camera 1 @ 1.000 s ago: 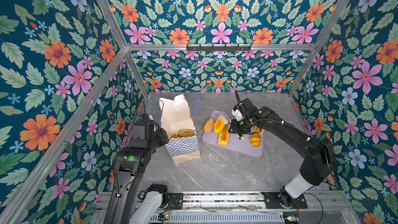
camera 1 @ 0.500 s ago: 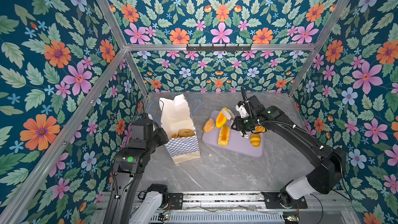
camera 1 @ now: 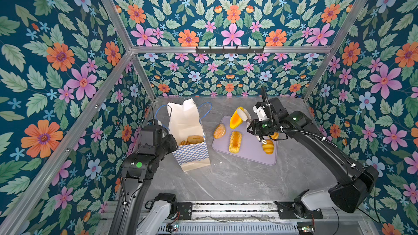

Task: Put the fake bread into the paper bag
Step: 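Lift the yellow oval bun with the right gripper's tongs off the tray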

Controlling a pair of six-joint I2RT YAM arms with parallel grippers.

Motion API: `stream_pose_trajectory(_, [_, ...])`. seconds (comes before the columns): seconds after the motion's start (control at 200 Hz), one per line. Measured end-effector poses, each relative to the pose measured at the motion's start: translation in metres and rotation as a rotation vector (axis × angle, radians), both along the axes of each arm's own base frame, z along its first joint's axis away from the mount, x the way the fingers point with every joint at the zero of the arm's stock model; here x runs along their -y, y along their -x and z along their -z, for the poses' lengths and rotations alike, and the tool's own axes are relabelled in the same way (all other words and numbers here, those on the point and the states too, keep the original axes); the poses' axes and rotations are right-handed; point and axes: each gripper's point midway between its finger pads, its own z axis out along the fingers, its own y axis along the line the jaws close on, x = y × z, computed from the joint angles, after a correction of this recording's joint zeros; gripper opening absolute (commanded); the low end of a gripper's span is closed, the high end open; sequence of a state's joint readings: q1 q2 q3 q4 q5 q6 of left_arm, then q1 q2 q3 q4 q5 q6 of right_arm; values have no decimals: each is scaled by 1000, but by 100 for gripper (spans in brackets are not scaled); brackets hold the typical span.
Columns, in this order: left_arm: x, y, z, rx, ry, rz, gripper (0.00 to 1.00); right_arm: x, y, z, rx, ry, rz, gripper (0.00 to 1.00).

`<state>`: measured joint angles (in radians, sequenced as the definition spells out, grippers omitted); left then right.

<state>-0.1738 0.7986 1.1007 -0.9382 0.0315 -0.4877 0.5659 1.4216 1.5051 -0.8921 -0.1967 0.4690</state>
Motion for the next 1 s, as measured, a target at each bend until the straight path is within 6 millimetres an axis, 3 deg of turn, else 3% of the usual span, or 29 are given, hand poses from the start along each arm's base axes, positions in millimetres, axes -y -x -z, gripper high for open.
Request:
stream_pose_trajectory(0.235, [0,0,-2,6,1,0,8,8,5,-12,28,5,15,32])
stream_pose_trajectory(1.0, [3,1,-3,14,16,11,8,37,20,-86,232,-67,105,32])
